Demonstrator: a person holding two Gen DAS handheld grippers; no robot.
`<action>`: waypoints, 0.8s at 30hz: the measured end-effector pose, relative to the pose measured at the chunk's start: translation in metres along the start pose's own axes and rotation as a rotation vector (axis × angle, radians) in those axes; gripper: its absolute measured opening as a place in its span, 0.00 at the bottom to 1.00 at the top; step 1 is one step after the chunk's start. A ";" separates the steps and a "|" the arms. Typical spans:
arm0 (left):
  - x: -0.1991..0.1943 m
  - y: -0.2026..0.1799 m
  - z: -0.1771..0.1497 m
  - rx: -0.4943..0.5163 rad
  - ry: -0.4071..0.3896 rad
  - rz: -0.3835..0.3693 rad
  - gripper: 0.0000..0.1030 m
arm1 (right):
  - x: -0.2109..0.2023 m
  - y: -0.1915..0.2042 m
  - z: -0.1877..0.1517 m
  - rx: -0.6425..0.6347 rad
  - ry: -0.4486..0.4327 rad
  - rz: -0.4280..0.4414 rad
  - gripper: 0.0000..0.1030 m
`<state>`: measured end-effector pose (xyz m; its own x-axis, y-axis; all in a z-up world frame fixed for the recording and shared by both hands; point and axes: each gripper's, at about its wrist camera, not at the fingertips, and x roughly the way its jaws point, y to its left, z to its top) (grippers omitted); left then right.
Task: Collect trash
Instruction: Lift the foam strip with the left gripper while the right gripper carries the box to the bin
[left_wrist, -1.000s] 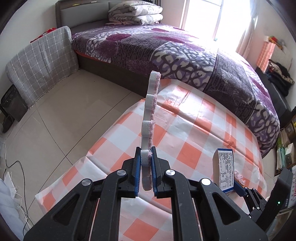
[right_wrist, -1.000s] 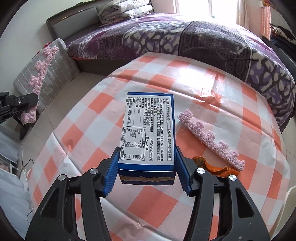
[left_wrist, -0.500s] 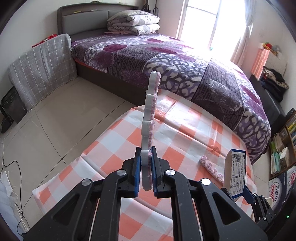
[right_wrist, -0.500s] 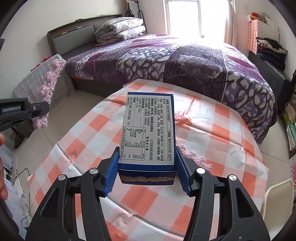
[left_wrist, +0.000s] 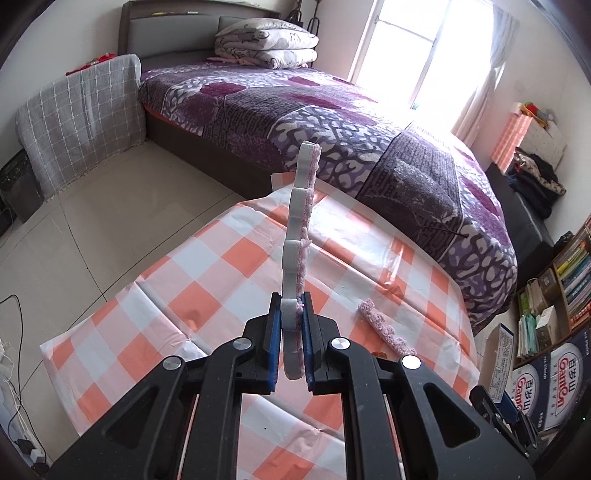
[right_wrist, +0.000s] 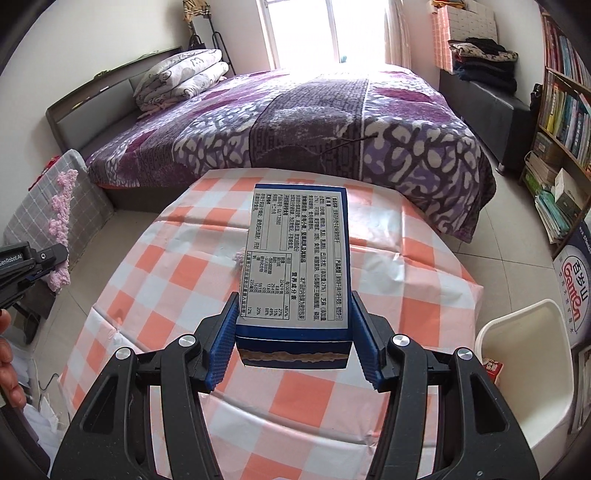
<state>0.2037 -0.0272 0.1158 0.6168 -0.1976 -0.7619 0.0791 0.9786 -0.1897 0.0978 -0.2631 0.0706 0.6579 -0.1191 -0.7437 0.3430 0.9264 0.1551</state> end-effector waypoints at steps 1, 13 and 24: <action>0.000 -0.003 -0.002 0.007 0.000 0.001 0.10 | -0.002 -0.007 -0.002 0.008 0.000 -0.008 0.52; 0.012 -0.045 -0.027 0.083 0.012 0.019 0.10 | -0.004 -0.082 -0.018 0.126 0.001 -0.098 0.52; 0.009 -0.099 -0.047 0.169 0.005 -0.020 0.10 | -0.015 -0.119 -0.016 0.197 -0.028 -0.144 0.53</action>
<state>0.1645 -0.1286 0.0985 0.6098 -0.2172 -0.7622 0.2222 0.9700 -0.0986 0.0362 -0.3662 0.0529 0.6104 -0.2569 -0.7493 0.5568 0.8119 0.1752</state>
